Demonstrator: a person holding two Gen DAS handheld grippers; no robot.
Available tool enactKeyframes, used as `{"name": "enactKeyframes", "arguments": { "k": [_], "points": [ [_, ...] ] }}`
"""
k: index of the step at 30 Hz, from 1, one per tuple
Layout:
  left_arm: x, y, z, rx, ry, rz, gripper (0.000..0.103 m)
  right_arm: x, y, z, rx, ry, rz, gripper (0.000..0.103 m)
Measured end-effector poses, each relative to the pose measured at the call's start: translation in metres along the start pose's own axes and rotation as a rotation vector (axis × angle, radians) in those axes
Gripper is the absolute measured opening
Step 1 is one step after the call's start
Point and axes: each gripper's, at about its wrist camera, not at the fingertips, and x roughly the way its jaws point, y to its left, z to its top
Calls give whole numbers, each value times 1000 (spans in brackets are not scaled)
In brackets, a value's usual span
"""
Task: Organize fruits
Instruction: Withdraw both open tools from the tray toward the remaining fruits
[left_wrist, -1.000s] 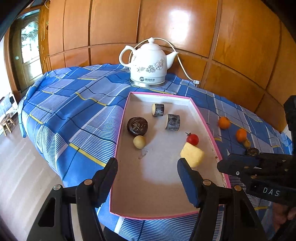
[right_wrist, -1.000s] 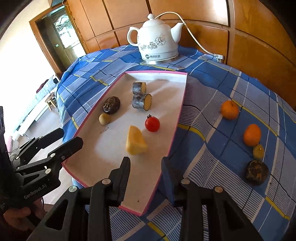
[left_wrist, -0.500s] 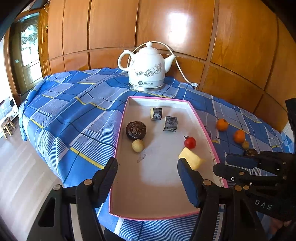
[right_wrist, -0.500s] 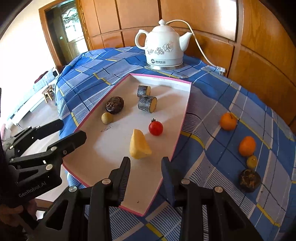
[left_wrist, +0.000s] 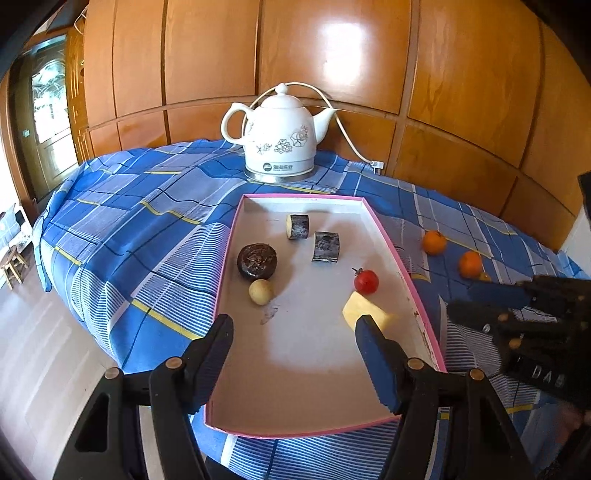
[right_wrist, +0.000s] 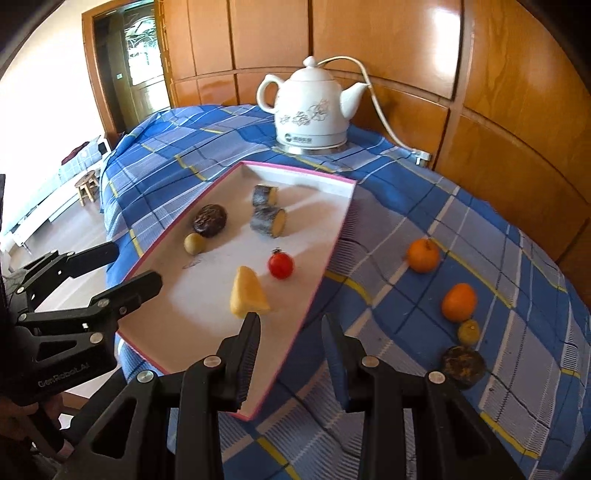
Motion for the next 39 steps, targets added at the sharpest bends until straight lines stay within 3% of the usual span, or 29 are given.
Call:
{"name": "enactKeyframes", "arguments": {
  "k": [18, 34, 39],
  "points": [
    [-4, -21, 1, 67, -5, -21, 69, -26, -66, -2, 7, -2, -145, 35],
    [-1, -42, 1, 131, 11, -37, 69, -46, -159, -14, 79, -1, -308, 35],
    [1, -52, 2, 157, 19, -45, 69, -42, -194, -27, 156, 9, -334, 35]
  ]
}}
